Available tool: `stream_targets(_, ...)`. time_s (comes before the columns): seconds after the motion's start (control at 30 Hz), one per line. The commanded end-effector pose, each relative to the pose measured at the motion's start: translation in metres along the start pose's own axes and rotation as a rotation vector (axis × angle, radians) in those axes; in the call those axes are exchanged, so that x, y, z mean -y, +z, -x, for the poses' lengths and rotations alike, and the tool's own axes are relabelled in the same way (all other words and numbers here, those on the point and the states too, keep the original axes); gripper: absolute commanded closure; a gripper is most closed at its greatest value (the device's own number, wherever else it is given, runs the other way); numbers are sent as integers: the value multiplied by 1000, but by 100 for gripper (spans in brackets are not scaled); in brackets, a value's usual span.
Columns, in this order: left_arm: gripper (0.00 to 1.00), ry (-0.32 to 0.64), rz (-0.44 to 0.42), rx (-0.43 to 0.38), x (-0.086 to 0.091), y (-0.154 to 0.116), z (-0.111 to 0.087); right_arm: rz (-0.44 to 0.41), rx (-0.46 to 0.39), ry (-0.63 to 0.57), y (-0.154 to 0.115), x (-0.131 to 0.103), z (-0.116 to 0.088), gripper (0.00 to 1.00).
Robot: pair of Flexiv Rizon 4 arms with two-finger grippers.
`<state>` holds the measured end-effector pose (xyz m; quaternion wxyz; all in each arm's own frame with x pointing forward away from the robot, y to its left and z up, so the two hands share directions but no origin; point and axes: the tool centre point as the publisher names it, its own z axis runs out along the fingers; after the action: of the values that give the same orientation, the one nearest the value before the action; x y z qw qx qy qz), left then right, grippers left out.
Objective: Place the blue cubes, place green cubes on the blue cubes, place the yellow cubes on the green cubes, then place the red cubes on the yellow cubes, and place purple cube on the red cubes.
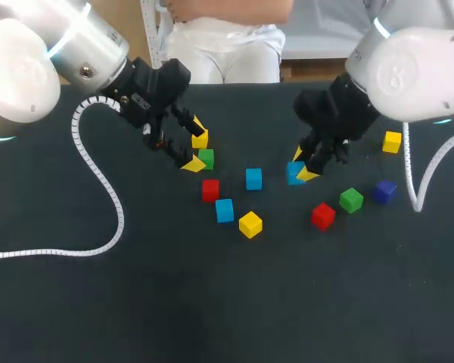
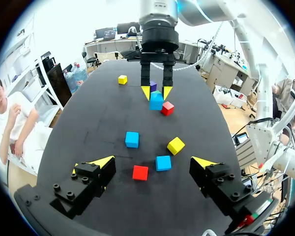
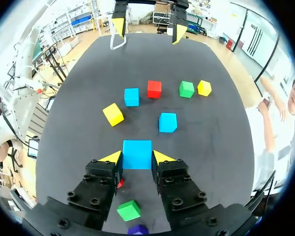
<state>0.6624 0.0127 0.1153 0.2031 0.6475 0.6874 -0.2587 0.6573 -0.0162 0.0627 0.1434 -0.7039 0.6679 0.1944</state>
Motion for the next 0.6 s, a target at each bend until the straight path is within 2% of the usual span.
stream_targets(0.03, 0, 0, -1, -3, -1, 0, 0, 36, 20, 13, 9, 8, 0, 100)
stream_targets(0.33, 0, 0, -1, -3, -1, 0, 0, 52, 11, 63, 25, 5, -4, 100)
stream_targets(0.6, 0, 0, -1, -3, -1, 0, 0, 45, 25, 135, 32, 12, -5, 100)
